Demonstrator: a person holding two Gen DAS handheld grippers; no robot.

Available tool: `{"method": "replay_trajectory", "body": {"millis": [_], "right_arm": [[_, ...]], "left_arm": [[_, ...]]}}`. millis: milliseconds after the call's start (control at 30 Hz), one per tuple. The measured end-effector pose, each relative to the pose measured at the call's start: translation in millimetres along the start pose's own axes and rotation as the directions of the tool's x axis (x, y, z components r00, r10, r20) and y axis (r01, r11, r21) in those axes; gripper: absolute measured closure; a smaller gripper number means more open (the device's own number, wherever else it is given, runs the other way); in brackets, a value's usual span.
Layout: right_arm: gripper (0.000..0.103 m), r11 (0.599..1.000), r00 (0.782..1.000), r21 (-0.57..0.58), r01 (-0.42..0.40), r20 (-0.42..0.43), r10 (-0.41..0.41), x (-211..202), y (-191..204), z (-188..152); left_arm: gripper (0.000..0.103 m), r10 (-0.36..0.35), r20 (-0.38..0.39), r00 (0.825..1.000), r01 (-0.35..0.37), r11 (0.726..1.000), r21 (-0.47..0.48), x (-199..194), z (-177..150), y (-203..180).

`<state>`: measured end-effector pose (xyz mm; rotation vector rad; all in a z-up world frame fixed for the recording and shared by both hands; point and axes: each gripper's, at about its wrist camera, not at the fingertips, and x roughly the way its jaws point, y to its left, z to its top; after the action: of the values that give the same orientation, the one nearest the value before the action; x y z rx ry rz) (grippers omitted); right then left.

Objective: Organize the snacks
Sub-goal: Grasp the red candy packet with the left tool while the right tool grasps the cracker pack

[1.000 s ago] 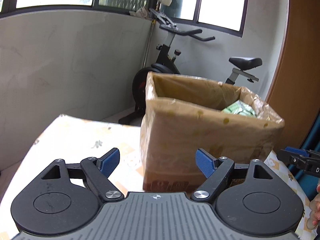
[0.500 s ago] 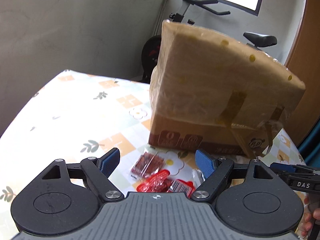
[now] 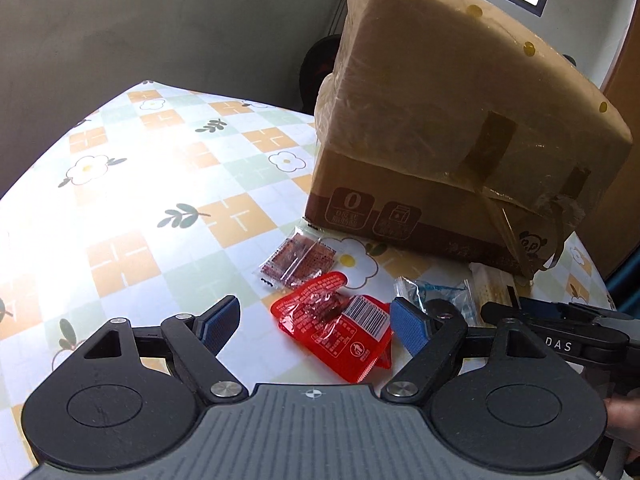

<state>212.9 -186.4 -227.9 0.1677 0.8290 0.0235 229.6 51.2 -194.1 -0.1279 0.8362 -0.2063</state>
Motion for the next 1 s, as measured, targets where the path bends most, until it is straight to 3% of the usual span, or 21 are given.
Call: {"method": "replay_trajectory", "body": {"millis": [267, 700, 1000], "right_arm": [[0.046, 0.996, 0.998, -0.092, 0.005, 0.061, 0.001, -12, -2, -18], [0.046, 0.998, 0.992, -0.037, -0.043, 0.121, 0.047, -20, -20, -34], [0.046, 0.998, 0.99, -0.027, -0.054, 0.127, 0.057, -21, -23, -35]], "left_arm": [[0.019, 0.02, -0.032, 0.999, -0.02, 1.0, -0.02, 9, -10, -4], [0.019, 0.141, -0.04, 0.989, -0.145, 0.981, -0.125, 48, 7, -8], [0.019, 0.171, -0.031, 0.985, -0.173, 0.983, -0.054, 60, 2, -22]]}}
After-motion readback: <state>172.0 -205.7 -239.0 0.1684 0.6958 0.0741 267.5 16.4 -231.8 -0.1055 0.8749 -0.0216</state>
